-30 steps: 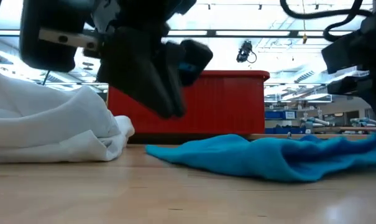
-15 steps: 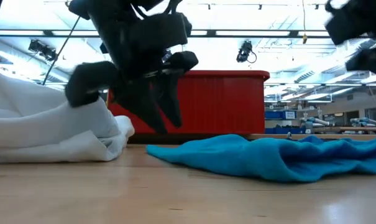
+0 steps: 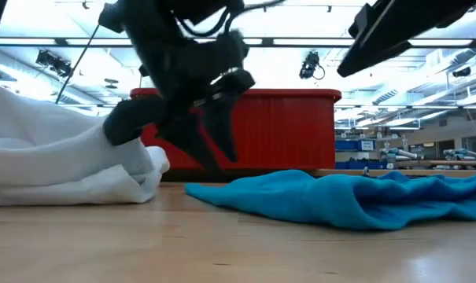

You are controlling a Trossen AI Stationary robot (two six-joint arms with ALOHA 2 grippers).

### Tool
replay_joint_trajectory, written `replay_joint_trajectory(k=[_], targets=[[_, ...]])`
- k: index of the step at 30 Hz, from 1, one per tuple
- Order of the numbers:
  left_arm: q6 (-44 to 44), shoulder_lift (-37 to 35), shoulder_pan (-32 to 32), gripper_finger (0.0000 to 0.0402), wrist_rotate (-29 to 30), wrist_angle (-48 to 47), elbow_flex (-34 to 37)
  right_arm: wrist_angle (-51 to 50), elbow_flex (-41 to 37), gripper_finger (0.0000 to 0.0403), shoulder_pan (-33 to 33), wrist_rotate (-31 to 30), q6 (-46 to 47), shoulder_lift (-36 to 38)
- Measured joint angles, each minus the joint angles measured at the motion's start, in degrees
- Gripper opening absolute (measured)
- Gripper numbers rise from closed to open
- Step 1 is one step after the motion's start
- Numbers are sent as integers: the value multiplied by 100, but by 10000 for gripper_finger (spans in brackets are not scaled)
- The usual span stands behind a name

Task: Fold laundry
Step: Fold the blue underwear

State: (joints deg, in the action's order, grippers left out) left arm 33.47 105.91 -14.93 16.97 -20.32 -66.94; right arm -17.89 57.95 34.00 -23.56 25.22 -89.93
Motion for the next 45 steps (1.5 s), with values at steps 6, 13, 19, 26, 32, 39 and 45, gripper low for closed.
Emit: replay_joint_trajectory(k=[6,13,19,26,32,39,45], targets=[[617,-2,-7,143,140,-493,-254,17,0,219,0,-68,15,0],[616,-12,236,142,-185,-2286,-1399,20,0,218,-35,-93,-15,0],[1221,289,561,142,-334,-2879,-1320,135,0,218,-38,-120,-46,-81],[2299,799,644,142,202,-2845,-1283,1062,-2,218,-26,-149,-528,-700],[2392,1016,742,142,318,-2676,-1280,1071,-2,218,-28,-5,-370,-1040],[2375,1049,736,93,165,-2716,-1285,1056,-2,218,-24,69,-288,-1058],[1927,1039,709,12,229,-2758,-1285,1458,-2,214,75,-53,-642,-1051]])
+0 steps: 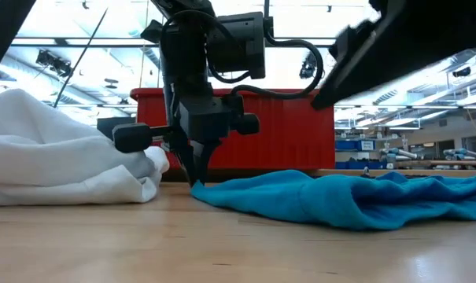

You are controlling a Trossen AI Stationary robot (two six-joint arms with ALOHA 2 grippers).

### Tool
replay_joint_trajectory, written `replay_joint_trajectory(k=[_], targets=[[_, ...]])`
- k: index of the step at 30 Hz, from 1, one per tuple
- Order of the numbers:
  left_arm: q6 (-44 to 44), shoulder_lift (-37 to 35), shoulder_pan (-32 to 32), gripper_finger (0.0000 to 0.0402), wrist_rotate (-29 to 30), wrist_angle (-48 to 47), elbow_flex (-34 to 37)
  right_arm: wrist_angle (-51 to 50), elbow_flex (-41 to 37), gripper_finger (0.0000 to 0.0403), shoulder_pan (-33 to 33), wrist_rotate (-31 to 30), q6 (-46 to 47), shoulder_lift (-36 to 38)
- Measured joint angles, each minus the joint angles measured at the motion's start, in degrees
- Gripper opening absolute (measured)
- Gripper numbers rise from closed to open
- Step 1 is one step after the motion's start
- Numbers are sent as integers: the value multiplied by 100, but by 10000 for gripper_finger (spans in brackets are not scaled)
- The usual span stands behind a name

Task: Fold laundry
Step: Fold the blue underwear

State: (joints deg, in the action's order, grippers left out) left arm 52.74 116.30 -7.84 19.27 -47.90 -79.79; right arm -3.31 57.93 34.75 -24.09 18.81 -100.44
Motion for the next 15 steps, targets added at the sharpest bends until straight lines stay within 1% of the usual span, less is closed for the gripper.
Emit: replay_joint_trajectory(k=[2,6,9,13,15], targets=[[-137,-1,-14,13,38,-31,-14,431,13,211,10,148,-215,-143],[-357,-9,-14,12,52,-120,-83,847,4,209,11,554,-556,-605],[-494,-9,-10,11,46,-197,-83,1019,0,215,10,527,-645,-819],[-614,-9,-6,10,46,-266,-85,1108,2,232,16,278,-698,-822],[-625,-9,-6,10,46,-275,-85,1060,2,239,32,260,-701,-823]])
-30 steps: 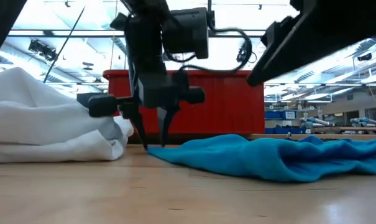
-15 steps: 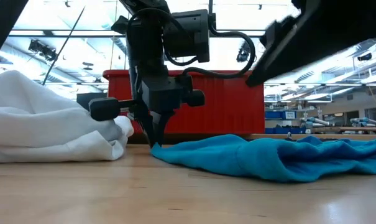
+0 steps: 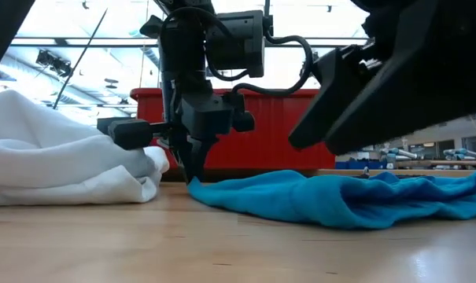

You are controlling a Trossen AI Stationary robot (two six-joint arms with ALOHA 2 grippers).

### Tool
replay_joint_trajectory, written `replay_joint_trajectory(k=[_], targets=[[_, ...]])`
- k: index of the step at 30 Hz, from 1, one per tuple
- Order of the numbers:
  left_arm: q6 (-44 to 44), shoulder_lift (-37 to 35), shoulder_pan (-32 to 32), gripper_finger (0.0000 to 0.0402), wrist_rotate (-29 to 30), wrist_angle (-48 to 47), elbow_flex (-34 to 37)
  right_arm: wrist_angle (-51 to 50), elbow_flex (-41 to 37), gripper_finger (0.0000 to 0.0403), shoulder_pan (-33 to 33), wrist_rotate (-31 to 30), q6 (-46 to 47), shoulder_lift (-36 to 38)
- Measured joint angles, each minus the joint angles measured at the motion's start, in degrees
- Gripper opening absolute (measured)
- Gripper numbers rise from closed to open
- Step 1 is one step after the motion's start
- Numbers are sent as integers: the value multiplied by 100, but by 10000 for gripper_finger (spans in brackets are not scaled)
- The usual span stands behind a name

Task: Fold laundry
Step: Fold the blue underwear

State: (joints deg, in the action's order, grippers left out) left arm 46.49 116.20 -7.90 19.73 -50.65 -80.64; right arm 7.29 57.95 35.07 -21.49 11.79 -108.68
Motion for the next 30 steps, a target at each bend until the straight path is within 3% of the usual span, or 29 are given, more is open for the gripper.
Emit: replay_joint_trajectory(k=[10,14,21,24,30], targets=[[-134,-4,13,10,-2,25,-2,354,0,234,9,-55,51,-592],[-145,-7,13,10,-4,-16,-2,299,3,183,18,-114,216,-650],[-205,-34,10,9,-7,-71,-2,-9,0,21,19,167,479,-368],[-238,-198,-31,9,-22,-181,-4,-522,-1,21,66,462,913,142],[-397,-753,-159,9,-193,-291,-96,-1385,0,11,454,440,1198,920]])
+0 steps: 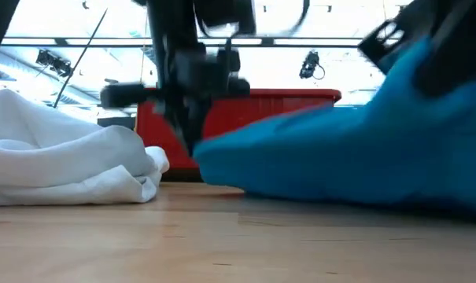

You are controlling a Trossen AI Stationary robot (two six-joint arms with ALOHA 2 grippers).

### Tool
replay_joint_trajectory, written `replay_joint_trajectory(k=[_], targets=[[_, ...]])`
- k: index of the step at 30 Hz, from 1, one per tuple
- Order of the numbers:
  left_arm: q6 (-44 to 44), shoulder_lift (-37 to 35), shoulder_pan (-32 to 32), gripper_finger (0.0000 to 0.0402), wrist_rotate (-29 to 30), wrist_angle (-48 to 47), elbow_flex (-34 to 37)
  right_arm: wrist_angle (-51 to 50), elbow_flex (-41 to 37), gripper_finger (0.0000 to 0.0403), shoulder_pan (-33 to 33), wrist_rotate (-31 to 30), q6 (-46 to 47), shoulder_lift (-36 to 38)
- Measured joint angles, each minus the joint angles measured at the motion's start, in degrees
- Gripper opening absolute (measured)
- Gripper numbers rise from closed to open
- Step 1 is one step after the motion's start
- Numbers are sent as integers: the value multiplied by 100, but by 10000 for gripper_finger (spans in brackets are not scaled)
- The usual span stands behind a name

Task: Fold laundry
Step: Fold the blue underwear

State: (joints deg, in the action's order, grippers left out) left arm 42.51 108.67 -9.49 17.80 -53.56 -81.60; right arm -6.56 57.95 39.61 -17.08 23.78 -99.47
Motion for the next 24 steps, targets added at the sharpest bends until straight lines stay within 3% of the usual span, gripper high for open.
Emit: replay_joint_trajectory(k=[6,14,24], targets=[[-690,-677,-29,9,-864,-238,-282,456,0,20,58,85,-177,119],[-777,-1240,-164,9,-813,-522,-295,1713,0,19,-108,603,-988,119],[81,-1304,-188,9,-818,292,-304,1207,0,25,-67,478,-260,119]])
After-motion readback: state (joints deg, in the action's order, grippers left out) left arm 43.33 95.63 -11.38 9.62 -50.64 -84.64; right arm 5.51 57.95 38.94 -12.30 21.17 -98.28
